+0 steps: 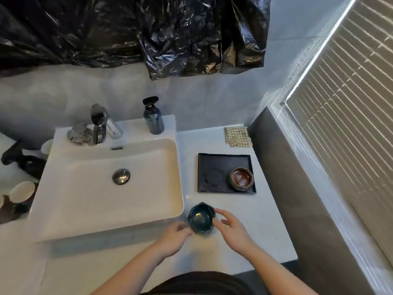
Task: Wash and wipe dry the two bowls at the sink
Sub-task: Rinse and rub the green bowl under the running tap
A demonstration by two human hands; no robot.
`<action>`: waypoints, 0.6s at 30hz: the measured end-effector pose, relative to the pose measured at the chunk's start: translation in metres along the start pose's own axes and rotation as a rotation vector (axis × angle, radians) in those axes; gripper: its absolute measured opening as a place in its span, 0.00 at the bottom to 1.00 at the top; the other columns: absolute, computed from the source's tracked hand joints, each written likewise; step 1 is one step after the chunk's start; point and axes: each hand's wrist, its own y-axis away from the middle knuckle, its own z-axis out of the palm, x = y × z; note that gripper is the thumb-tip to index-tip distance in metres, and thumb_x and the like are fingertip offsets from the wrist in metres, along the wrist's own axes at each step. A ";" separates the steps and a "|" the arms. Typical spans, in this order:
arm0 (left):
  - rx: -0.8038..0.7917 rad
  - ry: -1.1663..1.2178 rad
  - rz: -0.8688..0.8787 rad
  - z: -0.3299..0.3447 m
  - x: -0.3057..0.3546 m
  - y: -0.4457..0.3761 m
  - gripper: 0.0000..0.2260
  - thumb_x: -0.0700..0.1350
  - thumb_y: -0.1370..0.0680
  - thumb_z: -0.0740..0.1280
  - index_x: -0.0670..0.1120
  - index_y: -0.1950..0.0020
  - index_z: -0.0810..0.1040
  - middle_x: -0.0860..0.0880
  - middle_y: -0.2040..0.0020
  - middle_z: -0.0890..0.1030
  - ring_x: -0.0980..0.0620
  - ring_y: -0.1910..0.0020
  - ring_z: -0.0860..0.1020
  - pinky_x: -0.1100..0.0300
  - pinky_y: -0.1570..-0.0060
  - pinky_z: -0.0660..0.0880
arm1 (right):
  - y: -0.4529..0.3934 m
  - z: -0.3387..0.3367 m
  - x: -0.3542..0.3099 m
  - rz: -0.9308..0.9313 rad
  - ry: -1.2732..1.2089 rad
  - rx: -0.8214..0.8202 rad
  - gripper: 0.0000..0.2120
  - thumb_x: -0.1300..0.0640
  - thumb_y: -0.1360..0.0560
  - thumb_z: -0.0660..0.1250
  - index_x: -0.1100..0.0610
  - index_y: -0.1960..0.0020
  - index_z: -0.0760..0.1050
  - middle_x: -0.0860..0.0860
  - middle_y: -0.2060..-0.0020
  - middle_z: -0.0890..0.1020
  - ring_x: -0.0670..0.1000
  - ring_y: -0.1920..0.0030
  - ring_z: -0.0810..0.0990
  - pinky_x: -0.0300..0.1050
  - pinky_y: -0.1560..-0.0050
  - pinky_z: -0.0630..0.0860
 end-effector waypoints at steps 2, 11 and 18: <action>-0.003 0.020 -0.073 0.002 -0.004 -0.016 0.29 0.53 0.19 0.68 0.50 0.19 0.66 0.47 0.23 0.71 0.46 0.28 0.71 0.48 0.27 0.71 | -0.009 0.003 -0.003 0.027 0.038 0.008 0.22 0.46 0.18 0.66 0.44 0.25 0.69 0.47 0.25 0.72 0.53 0.28 0.72 0.50 0.29 0.71; -0.028 0.199 -0.109 0.021 -0.009 -0.063 0.34 0.54 0.29 0.67 0.56 0.21 0.68 0.49 0.33 0.79 0.47 0.38 0.78 0.52 0.41 0.79 | -0.049 0.018 -0.004 0.140 0.125 -0.022 0.26 0.55 0.17 0.64 0.54 0.20 0.64 0.52 0.23 0.70 0.55 0.24 0.69 0.50 0.25 0.68; -0.066 0.259 -0.112 0.026 -0.016 -0.059 0.31 0.47 0.27 0.68 0.53 0.23 0.70 0.47 0.34 0.80 0.45 0.36 0.78 0.49 0.35 0.78 | -0.032 0.010 0.003 0.193 -0.044 -0.028 0.16 0.61 0.16 0.62 0.51 0.30 0.71 0.53 0.34 0.75 0.54 0.43 0.81 0.45 0.53 0.85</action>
